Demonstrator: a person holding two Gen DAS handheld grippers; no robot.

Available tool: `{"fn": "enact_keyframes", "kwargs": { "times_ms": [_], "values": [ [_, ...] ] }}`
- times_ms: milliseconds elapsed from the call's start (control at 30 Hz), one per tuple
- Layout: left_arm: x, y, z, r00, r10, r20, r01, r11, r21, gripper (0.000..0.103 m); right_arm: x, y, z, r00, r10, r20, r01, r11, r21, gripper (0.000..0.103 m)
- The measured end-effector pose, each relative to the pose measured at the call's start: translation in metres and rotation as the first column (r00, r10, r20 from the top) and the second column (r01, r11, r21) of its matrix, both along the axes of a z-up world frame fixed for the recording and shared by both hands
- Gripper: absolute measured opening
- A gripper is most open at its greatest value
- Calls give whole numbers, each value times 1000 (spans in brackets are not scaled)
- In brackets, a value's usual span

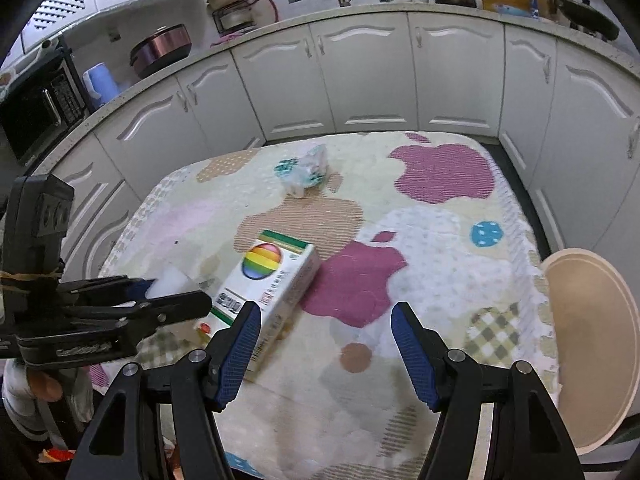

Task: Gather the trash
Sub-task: 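Grasp the small white foam block with the left gripper while the right grasps the rainbow medicine box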

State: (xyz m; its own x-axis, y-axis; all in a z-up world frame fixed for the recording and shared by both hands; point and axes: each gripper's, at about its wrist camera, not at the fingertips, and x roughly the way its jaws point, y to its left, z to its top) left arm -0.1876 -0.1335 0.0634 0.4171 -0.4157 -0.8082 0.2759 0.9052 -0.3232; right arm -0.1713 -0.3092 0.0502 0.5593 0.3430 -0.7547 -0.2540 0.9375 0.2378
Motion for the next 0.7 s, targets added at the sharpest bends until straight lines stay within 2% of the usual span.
{"fn": "enact_keyframes", "kwargs": {
  "times_ms": [67, 233, 400, 500, 600, 700],
  "values": [
    [0, 12, 2, 1000, 11, -7, -11, 1000, -23, 28, 4, 9, -2, 1000, 12, -7, -11, 1000, 10, 65],
    [-5, 34, 9, 999, 48, 10, -48, 999, -1, 27, 24, 38, -11, 998, 44, -53, -43, 999, 14, 65],
    [-10, 48, 12, 996, 84, 29, -84, 996, 15, 27, 44, 70, -28, 991, 52, -119, -55, 998, -23, 65],
    [-9, 50, 8, 996, 90, 18, -90, 996, 14, 28, 45, 86, -34, 987, 103, -125, -110, 993, -48, 65],
    [-7, 51, 3, 996, 93, 5, -93, 996, 13, 28, 38, 88, -34, 983, 157, -100, -168, 980, -111, 63],
    [-4, 50, -1, 996, 92, 0, -92, 996, 7, 28, 38, 72, -30, 987, 131, -96, -143, 980, -138, 63]
  ]
}}
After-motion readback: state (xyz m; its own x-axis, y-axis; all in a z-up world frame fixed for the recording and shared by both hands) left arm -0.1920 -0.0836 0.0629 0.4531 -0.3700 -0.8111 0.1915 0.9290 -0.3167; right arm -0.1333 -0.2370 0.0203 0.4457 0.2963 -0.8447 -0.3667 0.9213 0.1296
